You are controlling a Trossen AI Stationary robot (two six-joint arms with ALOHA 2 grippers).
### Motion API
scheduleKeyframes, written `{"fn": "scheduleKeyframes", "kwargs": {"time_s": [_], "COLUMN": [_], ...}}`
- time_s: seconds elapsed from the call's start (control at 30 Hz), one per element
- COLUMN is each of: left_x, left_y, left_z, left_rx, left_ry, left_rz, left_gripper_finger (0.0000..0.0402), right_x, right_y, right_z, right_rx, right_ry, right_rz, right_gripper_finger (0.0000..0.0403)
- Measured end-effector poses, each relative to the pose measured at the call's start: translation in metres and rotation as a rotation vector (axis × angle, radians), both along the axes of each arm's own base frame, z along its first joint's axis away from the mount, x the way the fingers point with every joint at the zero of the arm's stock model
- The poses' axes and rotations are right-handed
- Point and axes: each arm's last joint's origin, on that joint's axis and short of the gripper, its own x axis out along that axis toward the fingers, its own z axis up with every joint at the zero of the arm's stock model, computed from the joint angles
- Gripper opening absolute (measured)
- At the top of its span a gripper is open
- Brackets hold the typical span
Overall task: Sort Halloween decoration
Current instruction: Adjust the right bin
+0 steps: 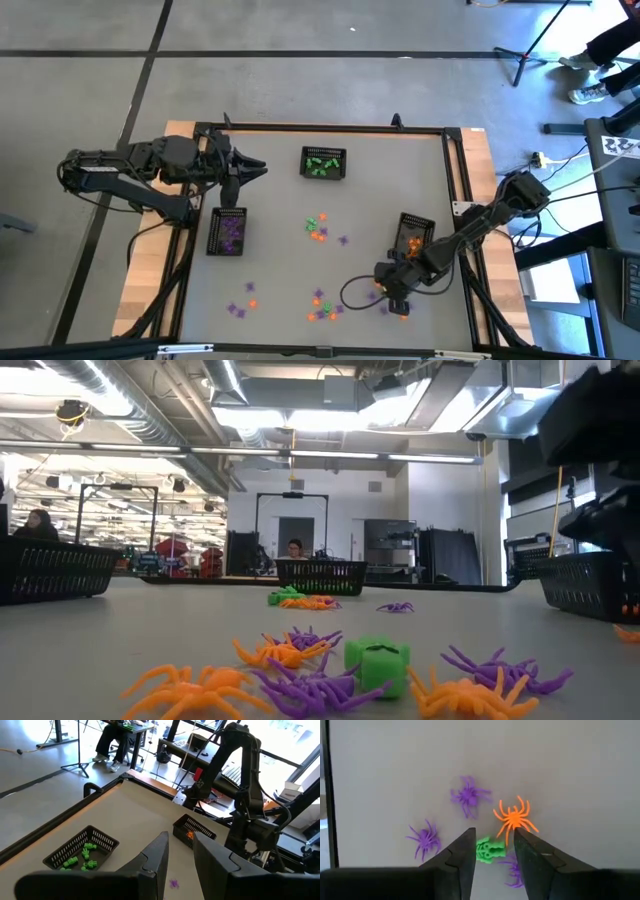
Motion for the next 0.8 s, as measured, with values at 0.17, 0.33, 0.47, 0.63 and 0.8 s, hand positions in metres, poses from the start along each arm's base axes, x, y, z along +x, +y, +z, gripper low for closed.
{"fn": "scheduleKeyframes", "kwargs": {"time_s": [0.17,0.33,0.47,0.63,0.8], "left_x": [0.0,0.0,0.0,0.0,0.0], "left_y": [0.0,0.0,0.0,0.0,0.0], "left_z": [0.0,0.0,0.0,0.0,0.0], "left_rx": [-0.002,-0.001,-0.001,0.006,0.007], "left_ry": [0.0,0.0,0.001,0.004,0.005], "left_rz": [-0.005,-0.005,-0.005,-0.006,-0.006], "left_gripper_finger": [0.0082,0.0082,0.0082,0.0082,0.0082], "right_x": [0.002,0.002,0.002,0.006,0.01], "right_y": [0.003,0.004,0.004,0.007,0.011], "right_z": [-0.01,-0.013,-0.014,-0.005,0.01], "right_rx": [0.024,0.039,0.041,0.026,-0.005], "right_ry": [0.06,0.08,0.085,0.116,0.171], "right_rz": [0.018,0.011,0.013,0.015,0.045], "right_gripper_finger": [0.0182,0.0218,0.0222,0.0223,0.0223]}}
